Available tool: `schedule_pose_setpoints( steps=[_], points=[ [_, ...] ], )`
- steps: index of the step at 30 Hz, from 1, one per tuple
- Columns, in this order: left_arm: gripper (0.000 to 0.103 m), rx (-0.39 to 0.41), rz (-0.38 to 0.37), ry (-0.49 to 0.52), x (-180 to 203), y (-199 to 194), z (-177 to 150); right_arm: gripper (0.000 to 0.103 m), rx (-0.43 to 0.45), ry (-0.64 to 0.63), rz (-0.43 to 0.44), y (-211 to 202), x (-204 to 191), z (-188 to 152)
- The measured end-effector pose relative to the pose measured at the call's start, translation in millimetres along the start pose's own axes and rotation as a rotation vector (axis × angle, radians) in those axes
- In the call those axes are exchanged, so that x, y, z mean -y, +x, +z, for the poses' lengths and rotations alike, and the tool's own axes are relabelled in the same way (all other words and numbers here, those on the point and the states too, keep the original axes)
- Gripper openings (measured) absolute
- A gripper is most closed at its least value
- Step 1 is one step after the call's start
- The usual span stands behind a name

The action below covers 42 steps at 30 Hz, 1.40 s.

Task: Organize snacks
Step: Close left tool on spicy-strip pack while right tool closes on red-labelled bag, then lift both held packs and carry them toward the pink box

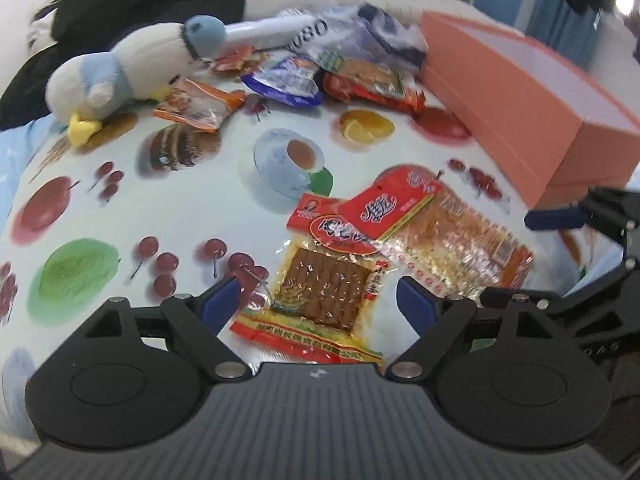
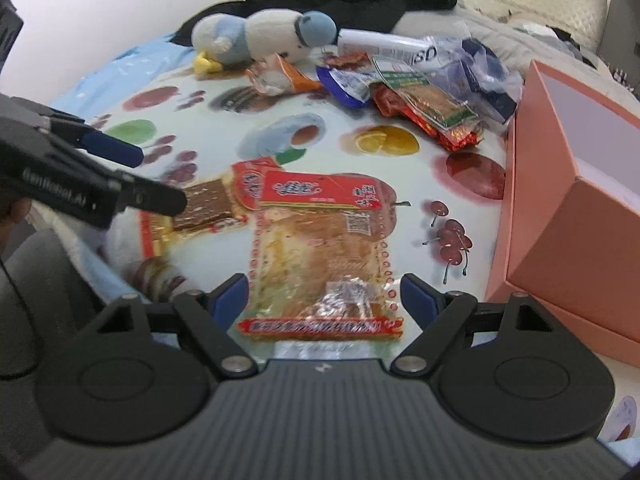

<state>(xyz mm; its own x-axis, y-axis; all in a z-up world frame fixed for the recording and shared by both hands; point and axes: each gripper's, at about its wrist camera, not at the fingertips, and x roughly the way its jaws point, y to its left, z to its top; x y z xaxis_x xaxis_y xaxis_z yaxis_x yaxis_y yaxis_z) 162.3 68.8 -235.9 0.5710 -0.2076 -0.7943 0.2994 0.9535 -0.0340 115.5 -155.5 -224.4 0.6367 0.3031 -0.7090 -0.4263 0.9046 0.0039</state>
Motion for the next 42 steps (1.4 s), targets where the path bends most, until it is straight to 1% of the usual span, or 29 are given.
schedule_pose_setpoints(
  steps=[5, 8, 11, 13, 15, 18, 21, 24, 25, 26, 28, 29, 30, 31, 32, 33, 36, 42],
  points=[
    [0.088, -0.046, 0.017, 0.063, -5.6, 27.5, 1.5, 0.088, -0.033, 0.000, 0.013, 17.4, 5.2, 2.3],
    [0.088, -0.077, 0.012, 0.056, -11.9, 42.2, 0.8, 0.088, -0.049, -0.002, 0.034, 26.1, 5.4, 1.1],
    [0.088, -0.067, 0.008, 0.067, -11.6, 45.7, 0.5, 0.091, -0.058, -0.030, 0.032, 32.7, 1.0, -1.6],
    [0.087, -0.073, 0.004, 0.038, -13.0, 48.0, 1.8, 0.091, -0.063, 0.002, 0.039, 34.3, 3.4, -0.5],
    [0.086, -0.076, 0.008, 0.050, -9.8, 48.7, 2.8, 0.091, -0.056, 0.011, 0.043, 35.0, 3.3, -1.2],
    [0.080, -0.074, 0.006, 0.053, -3.9, 48.2, 3.0, 0.089, -0.048, 0.011, 0.042, 35.1, 1.9, -3.3],
    [0.079, -0.071, 0.018, 0.047, 1.1, 47.8, 1.8, 0.079, -0.052, 0.007, 0.034, 34.2, 0.4, -1.2],
    [0.075, -0.074, 0.018, 0.041, 2.5, 47.0, 2.1, 0.068, -0.059, 0.005, 0.035, 33.7, -2.9, 1.6],
    [0.074, -0.073, 0.020, 0.044, 4.2, 46.4, 1.8, 0.061, -0.058, -0.001, 0.036, 33.0, -5.6, 2.0],
    [0.073, -0.073, 0.020, 0.049, 6.2, 45.7, 1.5, 0.051, -0.057, -0.006, 0.040, 32.3, -8.2, 2.4],
    [0.071, -0.078, 0.018, 0.044, 9.2, 44.4, 2.2, 0.041, -0.057, -0.008, 0.055, 30.5, -14.1, 3.9],
    [0.069, -0.080, 0.016, 0.037, 10.5, 43.9, 2.4, 0.039, -0.057, -0.009, 0.055, 29.9, -16.9, 4.4],
    [0.069, -0.081, 0.017, 0.035, 12.4, 43.0, 2.4, 0.037, -0.055, -0.009, 0.055, 28.8, -19.2, 4.8],
    [0.066, -0.080, 0.017, 0.036, 14.5, 41.8, 2.0, 0.036, -0.052, -0.002, 0.054, 27.3, -20.1, 5.0],
    [0.060, -0.073, 0.018, 0.033, 16.3, 39.9, 1.4, 0.035, -0.048, 0.012, 0.054, 26.1, -19.6, 5.1],
    [0.059, -0.072, 0.013, 0.027, 17.5, 38.6, 1.1, 0.034, -0.046, 0.032, 0.055, 24.2, -18.1, 4.7],
    [0.057, -0.067, 0.021, 0.014, 19.9, 35.4, 0.7, 0.034, -0.032, 0.078, 0.035, 14.9, -12.5, 1.7],
    [0.055, -0.051, 0.009, -0.074, 15.8, 27.1, 2.5, 0.034, -0.015, 0.124, -0.028, -6.8, 2.9, -6.9]
  ],
)
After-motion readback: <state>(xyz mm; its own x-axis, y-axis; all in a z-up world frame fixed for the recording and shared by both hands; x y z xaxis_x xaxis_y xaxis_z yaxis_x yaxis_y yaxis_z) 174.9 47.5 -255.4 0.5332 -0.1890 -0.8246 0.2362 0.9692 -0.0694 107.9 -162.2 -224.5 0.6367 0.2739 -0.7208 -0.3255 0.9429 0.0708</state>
